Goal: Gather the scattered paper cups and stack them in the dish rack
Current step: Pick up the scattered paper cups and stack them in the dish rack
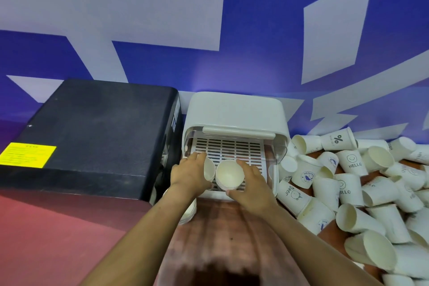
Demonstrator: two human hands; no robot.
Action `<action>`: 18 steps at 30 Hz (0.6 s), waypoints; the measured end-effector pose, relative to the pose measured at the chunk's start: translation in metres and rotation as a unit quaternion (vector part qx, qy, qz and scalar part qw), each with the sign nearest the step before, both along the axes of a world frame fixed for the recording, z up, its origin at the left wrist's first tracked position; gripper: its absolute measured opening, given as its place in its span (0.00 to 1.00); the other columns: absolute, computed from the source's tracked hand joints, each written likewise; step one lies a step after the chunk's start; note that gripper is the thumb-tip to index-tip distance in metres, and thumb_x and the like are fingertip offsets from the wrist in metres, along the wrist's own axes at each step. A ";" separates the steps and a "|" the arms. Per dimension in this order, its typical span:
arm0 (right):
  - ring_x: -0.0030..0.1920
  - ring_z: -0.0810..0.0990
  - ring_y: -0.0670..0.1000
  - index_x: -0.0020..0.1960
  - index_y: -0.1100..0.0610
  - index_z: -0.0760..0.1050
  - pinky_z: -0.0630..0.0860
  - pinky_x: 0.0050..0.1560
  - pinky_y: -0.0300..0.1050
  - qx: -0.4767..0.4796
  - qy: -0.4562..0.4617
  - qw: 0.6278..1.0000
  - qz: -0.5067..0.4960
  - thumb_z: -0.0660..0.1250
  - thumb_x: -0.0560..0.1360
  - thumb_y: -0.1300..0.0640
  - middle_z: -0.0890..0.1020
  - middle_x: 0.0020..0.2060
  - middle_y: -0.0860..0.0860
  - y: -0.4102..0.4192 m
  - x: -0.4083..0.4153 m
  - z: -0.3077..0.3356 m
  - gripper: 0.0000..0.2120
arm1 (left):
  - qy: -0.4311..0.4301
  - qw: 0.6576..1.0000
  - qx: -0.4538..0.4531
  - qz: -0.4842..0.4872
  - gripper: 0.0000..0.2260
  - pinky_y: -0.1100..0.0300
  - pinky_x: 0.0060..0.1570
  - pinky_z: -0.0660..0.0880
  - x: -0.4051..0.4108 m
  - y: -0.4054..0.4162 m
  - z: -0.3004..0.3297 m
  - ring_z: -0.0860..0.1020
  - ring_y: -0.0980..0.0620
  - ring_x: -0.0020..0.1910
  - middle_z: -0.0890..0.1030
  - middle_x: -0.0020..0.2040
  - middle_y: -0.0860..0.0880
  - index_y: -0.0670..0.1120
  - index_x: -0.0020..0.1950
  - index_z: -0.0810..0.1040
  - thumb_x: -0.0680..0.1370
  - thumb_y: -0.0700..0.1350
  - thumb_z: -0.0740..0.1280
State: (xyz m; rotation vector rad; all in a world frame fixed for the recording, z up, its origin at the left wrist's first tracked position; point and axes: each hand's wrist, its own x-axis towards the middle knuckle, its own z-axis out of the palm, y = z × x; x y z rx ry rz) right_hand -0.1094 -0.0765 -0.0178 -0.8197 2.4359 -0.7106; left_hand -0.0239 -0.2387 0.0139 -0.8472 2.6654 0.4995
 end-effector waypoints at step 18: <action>0.59 0.72 0.48 0.65 0.52 0.71 0.68 0.59 0.40 0.017 0.032 0.999 -0.039 0.70 0.72 0.52 0.73 0.61 0.50 0.100 0.027 0.036 0.23 | 0.205 0.973 0.008 -0.105 0.25 0.52 0.60 0.70 0.043 0.079 0.043 0.70 0.48 0.64 0.70 0.68 0.52 0.55 0.71 0.65 0.75 0.50 0.66</action>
